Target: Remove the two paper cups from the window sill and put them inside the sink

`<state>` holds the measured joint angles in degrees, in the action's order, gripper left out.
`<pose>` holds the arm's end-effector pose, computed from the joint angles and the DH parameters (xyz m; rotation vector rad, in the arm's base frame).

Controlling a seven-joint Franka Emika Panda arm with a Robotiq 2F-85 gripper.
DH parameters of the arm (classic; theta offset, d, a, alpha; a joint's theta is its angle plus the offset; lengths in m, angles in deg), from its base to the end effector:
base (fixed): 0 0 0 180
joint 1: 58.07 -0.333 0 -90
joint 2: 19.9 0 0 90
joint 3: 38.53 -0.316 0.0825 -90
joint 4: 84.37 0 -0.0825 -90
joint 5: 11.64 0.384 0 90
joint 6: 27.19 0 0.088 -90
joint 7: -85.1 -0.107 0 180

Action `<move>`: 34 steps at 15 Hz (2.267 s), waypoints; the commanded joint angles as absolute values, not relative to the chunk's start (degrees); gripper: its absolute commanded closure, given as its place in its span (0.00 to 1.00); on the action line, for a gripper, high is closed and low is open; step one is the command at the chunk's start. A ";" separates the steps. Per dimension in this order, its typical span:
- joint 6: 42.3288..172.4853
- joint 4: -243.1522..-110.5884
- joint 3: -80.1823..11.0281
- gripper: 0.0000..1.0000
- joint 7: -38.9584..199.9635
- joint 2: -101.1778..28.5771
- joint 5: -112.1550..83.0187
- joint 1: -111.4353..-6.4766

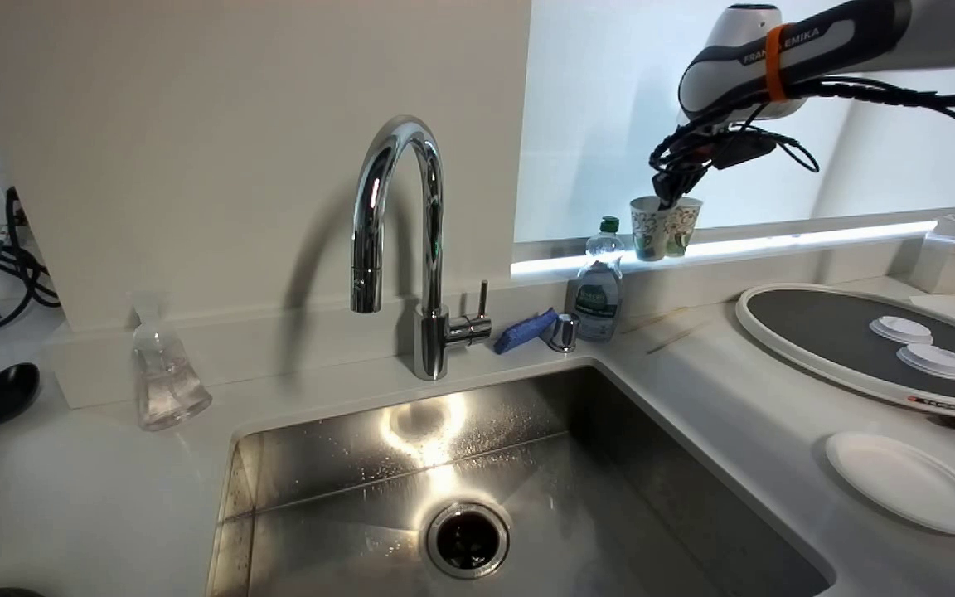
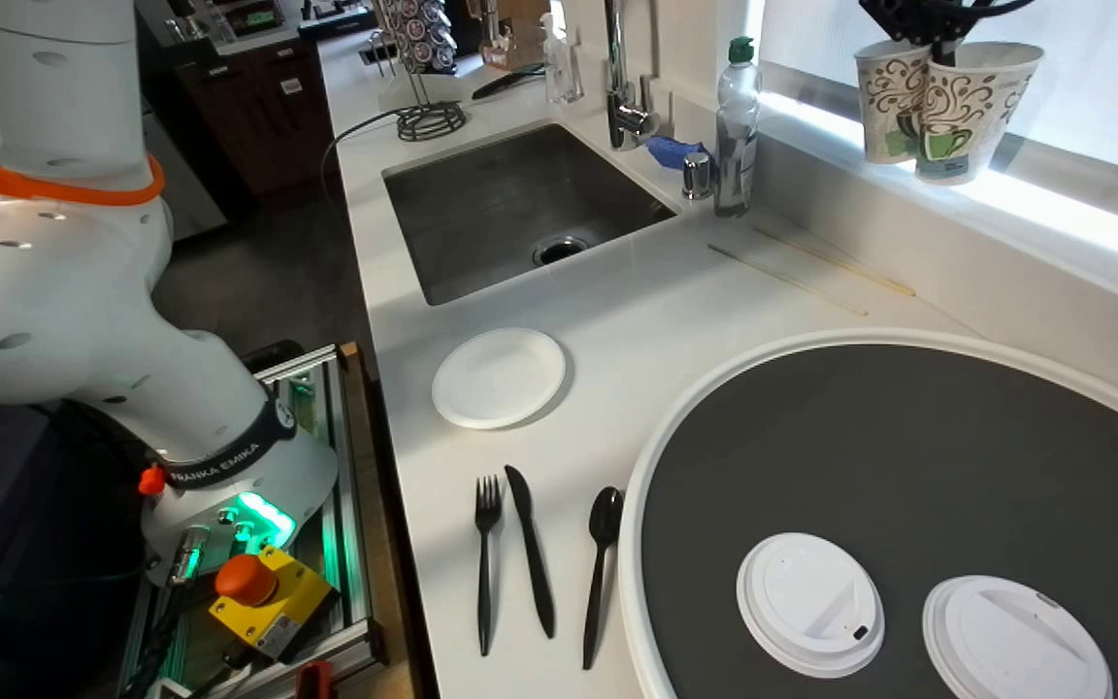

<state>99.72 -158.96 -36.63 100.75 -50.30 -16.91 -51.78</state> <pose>0.7377 -0.1033 0.4781 2.9085 0.2611 0.5234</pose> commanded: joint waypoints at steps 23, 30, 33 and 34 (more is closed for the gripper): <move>91.12 -167.19 -40.74 0.99 128.75 -32.11 -3.85 -45.10; 87.15 -176.19 -39.17 0.99 136.38 -24.75 2.01 -46.58; 85.82 -180.79 -38.54 0.99 135.50 -21.83 2.05 -48.21; 85.66 -181.85 -38.36 0.99 135.12 -21.09 1.98 -48.68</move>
